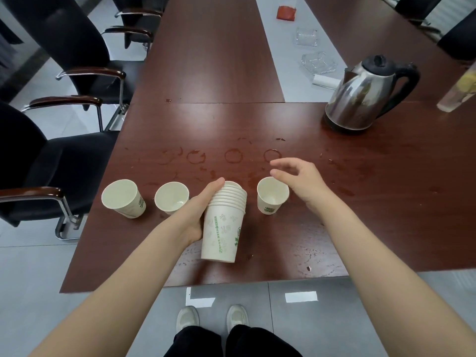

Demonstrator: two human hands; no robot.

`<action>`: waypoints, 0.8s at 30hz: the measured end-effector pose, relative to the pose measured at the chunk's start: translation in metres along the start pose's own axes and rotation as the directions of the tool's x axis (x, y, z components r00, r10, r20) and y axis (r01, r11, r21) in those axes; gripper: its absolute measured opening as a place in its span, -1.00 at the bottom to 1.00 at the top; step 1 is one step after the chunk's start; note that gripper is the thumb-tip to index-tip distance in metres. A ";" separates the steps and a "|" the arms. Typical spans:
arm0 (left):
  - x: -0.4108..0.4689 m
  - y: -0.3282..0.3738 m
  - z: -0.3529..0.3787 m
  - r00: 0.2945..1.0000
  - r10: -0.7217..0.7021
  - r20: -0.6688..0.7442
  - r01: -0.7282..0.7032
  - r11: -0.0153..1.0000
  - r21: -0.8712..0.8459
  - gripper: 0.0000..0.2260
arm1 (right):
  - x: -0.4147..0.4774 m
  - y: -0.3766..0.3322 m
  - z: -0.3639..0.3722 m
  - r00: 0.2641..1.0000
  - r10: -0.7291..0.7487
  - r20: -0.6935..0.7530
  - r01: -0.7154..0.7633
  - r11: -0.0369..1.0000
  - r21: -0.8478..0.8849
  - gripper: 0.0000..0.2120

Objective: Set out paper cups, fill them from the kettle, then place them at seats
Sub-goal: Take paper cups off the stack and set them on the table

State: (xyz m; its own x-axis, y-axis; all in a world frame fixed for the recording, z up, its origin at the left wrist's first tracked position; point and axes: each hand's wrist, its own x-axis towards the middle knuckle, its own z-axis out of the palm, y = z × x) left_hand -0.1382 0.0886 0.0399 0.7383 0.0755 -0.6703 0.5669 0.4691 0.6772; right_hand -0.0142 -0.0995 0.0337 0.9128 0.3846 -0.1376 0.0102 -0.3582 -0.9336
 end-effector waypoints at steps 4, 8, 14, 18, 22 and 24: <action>-0.002 0.000 0.008 0.998 0.021 0.062 -0.023 1.000 0.022 -0.47 | -0.008 -0.028 0.012 0.941 0.010 0.338 0.002 0.999 -0.035 -0.92; -0.002 0.000 0.015 0.995 0.035 0.094 -0.036 0.999 0.011 -0.40 | -0.012 -0.030 0.027 0.898 0.026 0.439 -0.049 0.998 0.042 -0.85; -0.004 -0.001 0.015 0.991 -0.029 0.128 0.032 0.999 -0.028 -0.58 | -0.010 -0.027 0.034 0.908 -0.008 0.418 -0.018 0.998 0.056 -0.78; -0.004 0.000 0.017 0.992 -0.054 0.113 0.057 0.998 -0.017 -0.66 | -0.010 -0.023 0.035 0.920 -0.004 0.391 0.003 1.000 0.004 -0.79; -0.004 0.001 0.021 0.993 -0.059 0.102 0.061 0.998 -0.025 -0.69 | -0.008 -0.023 0.035 0.938 -0.020 0.346 0.027 0.999 -0.018 -0.76; -0.004 0.000 0.022 0.993 -0.059 0.101 0.059 0.998 0.001 -0.69 | -0.007 -0.024 0.032 0.957 -0.009 0.291 0.009 1.000 0.001 -0.76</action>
State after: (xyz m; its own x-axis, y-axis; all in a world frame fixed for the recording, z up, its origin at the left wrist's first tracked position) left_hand -0.1328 0.0685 0.0492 0.7365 -0.0411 -0.6752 0.6101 0.4715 0.6368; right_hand -0.0334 -0.0666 0.0463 0.7544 0.6188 -0.2191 0.0182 -0.3533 -0.9353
